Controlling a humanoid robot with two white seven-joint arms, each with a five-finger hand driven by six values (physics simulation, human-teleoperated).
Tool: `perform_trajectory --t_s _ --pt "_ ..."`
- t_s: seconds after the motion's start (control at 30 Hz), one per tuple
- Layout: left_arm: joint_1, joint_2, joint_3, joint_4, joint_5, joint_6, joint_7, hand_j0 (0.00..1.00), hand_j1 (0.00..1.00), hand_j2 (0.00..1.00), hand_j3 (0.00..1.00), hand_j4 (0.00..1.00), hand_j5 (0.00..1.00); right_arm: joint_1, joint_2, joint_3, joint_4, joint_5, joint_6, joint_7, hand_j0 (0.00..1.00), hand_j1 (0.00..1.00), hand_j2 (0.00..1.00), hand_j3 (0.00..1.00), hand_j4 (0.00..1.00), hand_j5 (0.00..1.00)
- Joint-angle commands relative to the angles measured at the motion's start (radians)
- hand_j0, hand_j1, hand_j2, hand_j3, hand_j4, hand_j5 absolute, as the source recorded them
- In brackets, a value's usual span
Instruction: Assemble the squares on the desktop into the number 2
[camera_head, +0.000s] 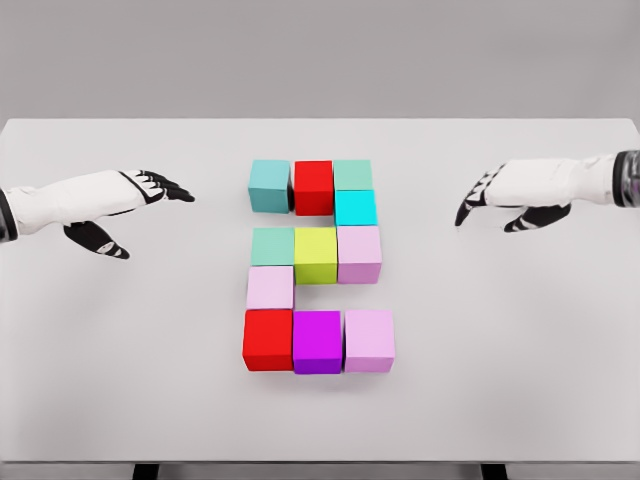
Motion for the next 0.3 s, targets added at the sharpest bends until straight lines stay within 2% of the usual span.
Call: perform_trajectory --t_s 0.0,0.13,0.2,0.27 --pt "0.000 0.001 0.000 0.010 0.005 0.002 0.000 1.00 1.00 1.00 1.00 1.00 1.00 0.002 -0.003 -0.012 0.033 -0.004 0.002 0.000 1.00 1.00 1.00 1.00 1.00 1.00" --pt "0.000 -0.001 -0.002 0.017 0.005 0.002 0.002 1.00 1.00 1.00 1.00 1.00 1.00 0.009 0.009 -0.038 0.094 -0.004 0.002 0.000 1.00 1.00 1.00 1.00 1.00 1.00" --pt "0.000 -0.001 -0.005 0.022 0.005 0.002 0.000 1.00 1.00 1.00 1.00 1.00 1.00 0.049 0.014 -0.090 0.154 -0.001 0.002 0.000 1.00 1.00 1.00 1.00 1.00 1.00" --pt "0.002 -0.001 -0.008 0.022 0.005 0.002 0.002 1.00 1.00 1.00 1.00 1.00 1.00 0.063 0.012 -0.106 0.186 0.000 0.002 0.000 1.00 1.00 1.00 1.00 1.00 1.00"
